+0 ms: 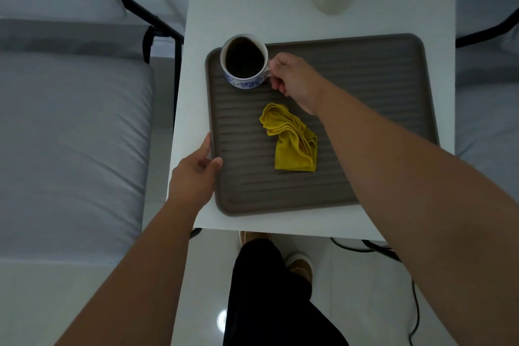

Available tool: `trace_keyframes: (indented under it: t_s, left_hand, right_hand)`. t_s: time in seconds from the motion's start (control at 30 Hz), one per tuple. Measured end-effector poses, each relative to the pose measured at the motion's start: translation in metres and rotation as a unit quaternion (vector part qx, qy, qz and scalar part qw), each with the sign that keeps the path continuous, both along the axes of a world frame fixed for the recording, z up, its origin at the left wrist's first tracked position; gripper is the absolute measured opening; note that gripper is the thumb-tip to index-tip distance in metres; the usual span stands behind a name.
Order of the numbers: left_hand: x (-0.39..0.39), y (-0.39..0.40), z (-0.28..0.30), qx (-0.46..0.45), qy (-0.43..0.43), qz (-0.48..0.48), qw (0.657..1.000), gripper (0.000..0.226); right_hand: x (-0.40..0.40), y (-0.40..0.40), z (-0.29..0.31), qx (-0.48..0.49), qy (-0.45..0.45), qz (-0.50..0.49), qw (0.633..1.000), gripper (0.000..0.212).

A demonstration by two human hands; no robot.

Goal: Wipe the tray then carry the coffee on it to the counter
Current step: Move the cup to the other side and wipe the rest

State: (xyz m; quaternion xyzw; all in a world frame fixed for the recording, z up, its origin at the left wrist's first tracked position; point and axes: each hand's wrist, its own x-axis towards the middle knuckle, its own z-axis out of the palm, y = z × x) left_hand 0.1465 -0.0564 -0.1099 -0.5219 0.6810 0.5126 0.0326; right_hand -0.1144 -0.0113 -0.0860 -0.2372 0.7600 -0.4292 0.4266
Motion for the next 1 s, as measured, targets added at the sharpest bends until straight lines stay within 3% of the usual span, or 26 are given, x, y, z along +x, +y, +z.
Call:
trace_keyframes:
  t_s: [0.47,1.0]
  left_hand:
    - [0.003,-0.002,-0.005,0.022,0.031,0.014,0.999,0.055]
    - [0.000,-0.001,-0.003,0.040,0.048,0.034,0.997,0.055]
  right_hand:
    - [-0.034,0.070,0.015,-0.080,-0.026,-0.103,0.991,0.033]
    - [-0.074,0.186,0.010,-0.015,-0.032,-0.242,0.970,0.032]
